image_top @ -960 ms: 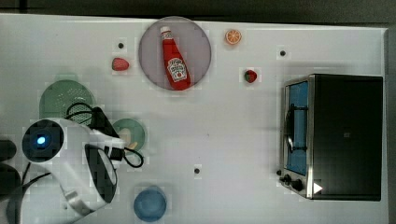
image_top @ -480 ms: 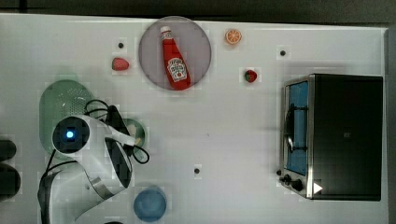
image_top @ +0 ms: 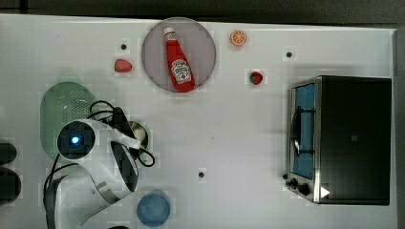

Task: Pick Banana and place it in mug.

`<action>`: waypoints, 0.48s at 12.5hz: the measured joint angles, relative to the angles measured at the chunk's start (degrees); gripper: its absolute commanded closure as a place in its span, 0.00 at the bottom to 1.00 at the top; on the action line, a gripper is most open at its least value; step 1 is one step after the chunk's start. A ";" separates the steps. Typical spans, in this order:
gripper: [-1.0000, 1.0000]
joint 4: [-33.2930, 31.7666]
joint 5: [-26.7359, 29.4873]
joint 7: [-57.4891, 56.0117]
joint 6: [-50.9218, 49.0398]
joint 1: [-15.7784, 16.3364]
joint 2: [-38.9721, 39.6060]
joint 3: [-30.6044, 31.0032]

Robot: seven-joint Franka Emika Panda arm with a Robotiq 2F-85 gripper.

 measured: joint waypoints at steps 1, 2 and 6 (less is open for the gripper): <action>0.00 0.00 0.33 0.00 -0.28 0.03 -0.04 -0.01; 0.00 0.11 1.37 0.00 0.08 -0.14 -0.06 0.06; 0.00 0.56 1.32 0.03 -2.24 -0.54 -6.13 -1.55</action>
